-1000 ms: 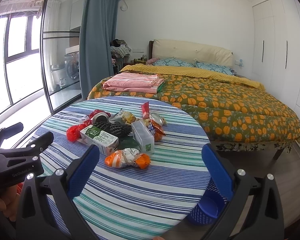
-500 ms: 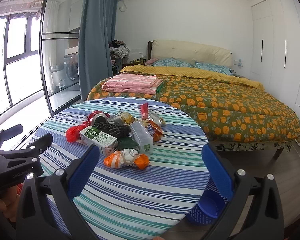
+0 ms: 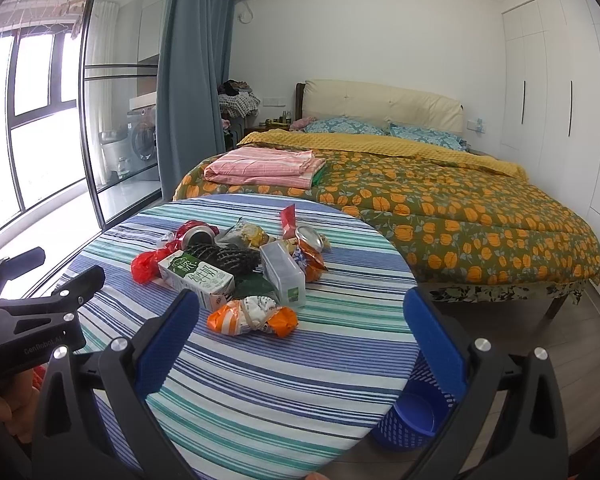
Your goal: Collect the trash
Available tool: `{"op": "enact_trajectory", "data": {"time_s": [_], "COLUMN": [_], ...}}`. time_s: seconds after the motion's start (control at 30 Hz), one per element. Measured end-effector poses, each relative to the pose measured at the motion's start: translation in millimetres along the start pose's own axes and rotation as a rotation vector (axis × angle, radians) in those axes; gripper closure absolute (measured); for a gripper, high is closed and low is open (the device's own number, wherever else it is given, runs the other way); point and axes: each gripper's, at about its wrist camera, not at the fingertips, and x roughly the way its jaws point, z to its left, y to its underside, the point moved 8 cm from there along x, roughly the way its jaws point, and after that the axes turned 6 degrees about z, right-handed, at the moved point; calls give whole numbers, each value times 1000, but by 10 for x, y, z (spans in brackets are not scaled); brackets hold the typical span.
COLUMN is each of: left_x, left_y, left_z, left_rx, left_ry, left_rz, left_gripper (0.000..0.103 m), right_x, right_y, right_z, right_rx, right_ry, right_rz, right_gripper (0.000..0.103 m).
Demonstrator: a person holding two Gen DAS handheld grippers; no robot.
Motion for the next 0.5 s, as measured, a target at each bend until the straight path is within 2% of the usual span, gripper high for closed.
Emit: {"op": "enact_trajectory", "data": {"time_s": [0.5], "left_x": [5], "left_y": [1], "left_z": [-4], "left_rx": [1], "left_ry": [1], "left_rz": [2], "left_gripper": [5], "right_x": [0], "right_y": [2], "right_z": [0], "right_rx": [1], "right_ry": [0], "right_rz": [0], "right_gripper": [5]}}
